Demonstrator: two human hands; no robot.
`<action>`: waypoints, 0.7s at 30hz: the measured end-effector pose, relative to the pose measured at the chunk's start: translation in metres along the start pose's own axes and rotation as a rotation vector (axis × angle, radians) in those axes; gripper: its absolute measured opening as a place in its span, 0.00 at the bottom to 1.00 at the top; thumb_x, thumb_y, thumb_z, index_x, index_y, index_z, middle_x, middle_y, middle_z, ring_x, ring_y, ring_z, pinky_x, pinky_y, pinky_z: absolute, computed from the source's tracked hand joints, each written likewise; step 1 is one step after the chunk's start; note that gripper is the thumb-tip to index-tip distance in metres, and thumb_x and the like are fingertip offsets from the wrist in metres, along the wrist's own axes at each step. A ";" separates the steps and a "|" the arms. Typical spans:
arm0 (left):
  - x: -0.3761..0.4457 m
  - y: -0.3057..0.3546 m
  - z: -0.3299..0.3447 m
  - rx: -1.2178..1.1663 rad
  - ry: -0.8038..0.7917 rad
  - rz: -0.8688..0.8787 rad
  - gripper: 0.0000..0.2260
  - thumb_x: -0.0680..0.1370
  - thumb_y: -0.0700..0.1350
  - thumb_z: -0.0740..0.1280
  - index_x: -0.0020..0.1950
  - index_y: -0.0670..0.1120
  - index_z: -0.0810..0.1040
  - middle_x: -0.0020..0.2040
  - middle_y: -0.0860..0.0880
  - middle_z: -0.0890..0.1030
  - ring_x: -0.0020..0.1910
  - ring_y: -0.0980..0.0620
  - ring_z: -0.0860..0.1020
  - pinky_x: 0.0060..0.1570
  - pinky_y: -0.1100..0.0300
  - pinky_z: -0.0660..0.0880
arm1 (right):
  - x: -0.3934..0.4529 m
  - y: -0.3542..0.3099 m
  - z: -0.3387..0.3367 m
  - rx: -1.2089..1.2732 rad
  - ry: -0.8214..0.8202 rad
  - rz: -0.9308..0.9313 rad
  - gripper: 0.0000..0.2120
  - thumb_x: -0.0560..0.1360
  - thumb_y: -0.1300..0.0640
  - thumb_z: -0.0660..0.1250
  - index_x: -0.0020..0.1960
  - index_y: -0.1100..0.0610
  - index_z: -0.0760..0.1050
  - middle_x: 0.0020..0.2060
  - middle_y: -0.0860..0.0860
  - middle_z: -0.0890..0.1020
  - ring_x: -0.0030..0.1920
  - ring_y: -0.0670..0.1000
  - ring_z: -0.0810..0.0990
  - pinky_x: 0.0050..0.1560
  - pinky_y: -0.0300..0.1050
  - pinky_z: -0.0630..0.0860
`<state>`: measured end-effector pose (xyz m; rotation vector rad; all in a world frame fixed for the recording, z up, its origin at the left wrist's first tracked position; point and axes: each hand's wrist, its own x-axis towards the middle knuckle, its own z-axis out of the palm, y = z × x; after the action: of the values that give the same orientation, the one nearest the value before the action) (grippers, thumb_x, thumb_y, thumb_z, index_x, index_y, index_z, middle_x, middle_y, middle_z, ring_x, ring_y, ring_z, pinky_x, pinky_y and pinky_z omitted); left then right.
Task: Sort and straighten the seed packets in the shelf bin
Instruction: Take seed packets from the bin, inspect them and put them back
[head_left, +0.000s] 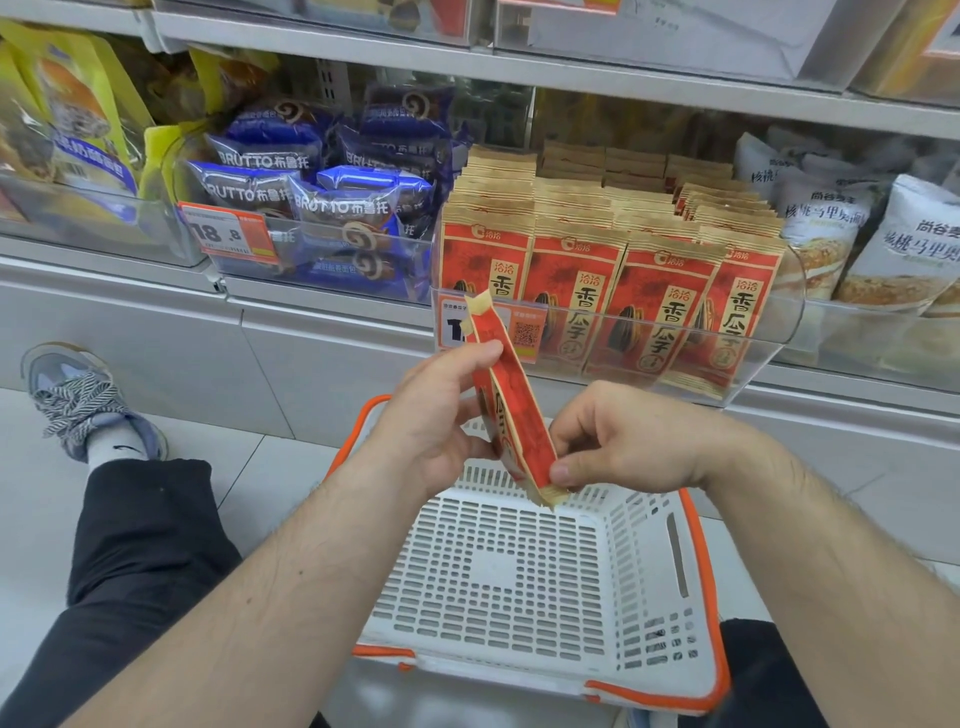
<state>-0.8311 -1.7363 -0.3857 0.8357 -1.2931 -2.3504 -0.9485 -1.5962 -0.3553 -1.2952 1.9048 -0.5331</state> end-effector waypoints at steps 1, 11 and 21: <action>0.000 0.000 0.000 0.001 -0.006 0.002 0.05 0.79 0.47 0.67 0.50 0.46 0.79 0.35 0.51 0.82 0.43 0.48 0.80 0.53 0.34 0.77 | 0.000 0.001 0.000 -0.001 -0.003 -0.011 0.03 0.76 0.61 0.72 0.45 0.60 0.84 0.41 0.54 0.86 0.46 0.57 0.84 0.54 0.59 0.80; -0.003 -0.001 -0.006 -0.226 -0.211 -0.020 0.18 0.71 0.50 0.70 0.55 0.40 0.79 0.52 0.37 0.77 0.53 0.38 0.74 0.54 0.44 0.78 | 0.015 0.016 0.006 0.503 0.350 0.106 0.10 0.77 0.52 0.69 0.51 0.58 0.75 0.37 0.51 0.80 0.38 0.52 0.77 0.41 0.51 0.74; 0.003 0.000 -0.002 -0.077 -0.066 -0.106 0.25 0.85 0.56 0.51 0.64 0.41 0.79 0.56 0.38 0.84 0.56 0.41 0.83 0.56 0.44 0.78 | 0.021 0.011 0.016 0.550 0.262 0.128 0.11 0.81 0.49 0.62 0.55 0.55 0.78 0.42 0.51 0.85 0.40 0.50 0.80 0.38 0.45 0.73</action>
<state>-0.8319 -1.7388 -0.3876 0.8283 -1.2028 -2.5130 -0.9464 -1.6094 -0.3805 -0.7694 1.8438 -1.1107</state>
